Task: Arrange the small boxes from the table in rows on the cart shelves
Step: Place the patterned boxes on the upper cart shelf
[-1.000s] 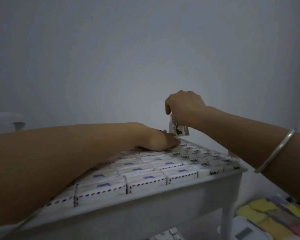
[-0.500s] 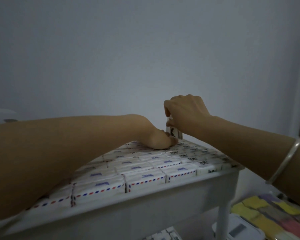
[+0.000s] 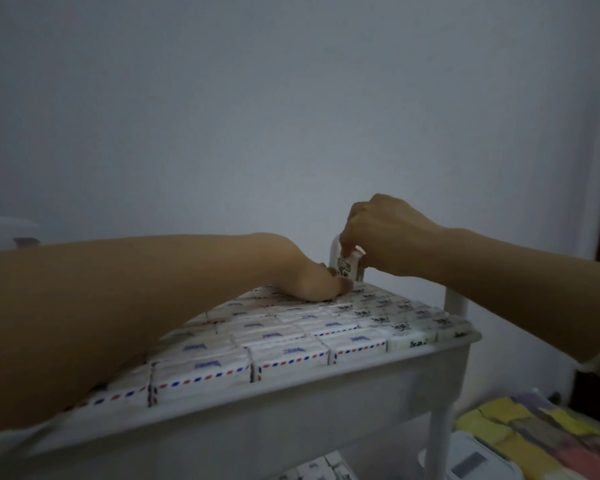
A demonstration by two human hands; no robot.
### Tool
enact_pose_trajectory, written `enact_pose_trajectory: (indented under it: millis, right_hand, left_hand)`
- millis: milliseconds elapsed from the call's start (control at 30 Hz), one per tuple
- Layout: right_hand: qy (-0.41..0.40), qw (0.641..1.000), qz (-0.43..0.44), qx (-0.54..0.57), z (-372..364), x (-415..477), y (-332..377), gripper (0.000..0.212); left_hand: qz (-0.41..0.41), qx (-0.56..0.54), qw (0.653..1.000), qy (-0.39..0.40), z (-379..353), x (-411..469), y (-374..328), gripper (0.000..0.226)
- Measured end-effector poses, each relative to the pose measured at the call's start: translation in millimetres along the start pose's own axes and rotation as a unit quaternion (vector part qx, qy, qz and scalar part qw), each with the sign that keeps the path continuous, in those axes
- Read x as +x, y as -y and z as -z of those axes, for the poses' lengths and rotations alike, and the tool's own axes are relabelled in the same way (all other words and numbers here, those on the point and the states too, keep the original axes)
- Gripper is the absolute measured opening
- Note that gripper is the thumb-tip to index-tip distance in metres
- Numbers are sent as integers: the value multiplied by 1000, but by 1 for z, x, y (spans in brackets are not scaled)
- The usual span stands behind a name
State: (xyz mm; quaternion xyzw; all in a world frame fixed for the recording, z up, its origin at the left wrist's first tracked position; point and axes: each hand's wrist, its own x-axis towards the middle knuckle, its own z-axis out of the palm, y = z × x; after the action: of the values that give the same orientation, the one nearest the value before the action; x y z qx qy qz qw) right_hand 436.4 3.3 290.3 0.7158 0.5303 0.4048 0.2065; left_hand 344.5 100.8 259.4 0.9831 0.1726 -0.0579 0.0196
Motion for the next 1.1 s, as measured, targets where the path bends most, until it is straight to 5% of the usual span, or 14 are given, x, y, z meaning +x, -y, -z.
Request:
enact_pose_trajectory:
  millis: [133, 333, 433, 567, 700, 800, 900, 1033, 1100]
  right_hand:
    - [18, 999, 18, -22, -5, 5, 3, 28]
    - [154, 987, -37, 16, -13, 11, 3, 81]
    - [205, 978, -31, -14, -11, 10, 6, 81]
    - [226, 974, -35, 7, -3, 7, 18, 78]
    - [31, 975, -86, 201, 46, -21, 45, 59]
    - [-105, 913, -154, 364, 78, -60, 83, 27]
    - [-166, 878, -218, 391, 85, -100, 128, 19]
    - [-313, 813, -172, 460, 111, -141, 198, 14]
    - [-294, 798, -106, 515, 121, -148, 233, 13]
  left_hand:
    - [-8, 3, 1000, 1, 0, -4, 0, 55]
    - [-4, 52, 999, 6, 8, -14, -5, 57]
    - [30, 108, 993, -31, 14, -24, -1, 63]
    - [-6, 125, 985, -120, 20, -56, 7, 42]
    - [-51, 63, 972, -222, 14, -101, 8, 29]
    - [-40, 43, 961, -271, -1, -148, 6, 30]
    - [-28, 73, 919, -387, -30, -209, 13, 32]
    - [5, 33, 900, -434, -112, -284, 25, 32]
    - [55, 6, 916, -397, -168, -305, 38, 35]
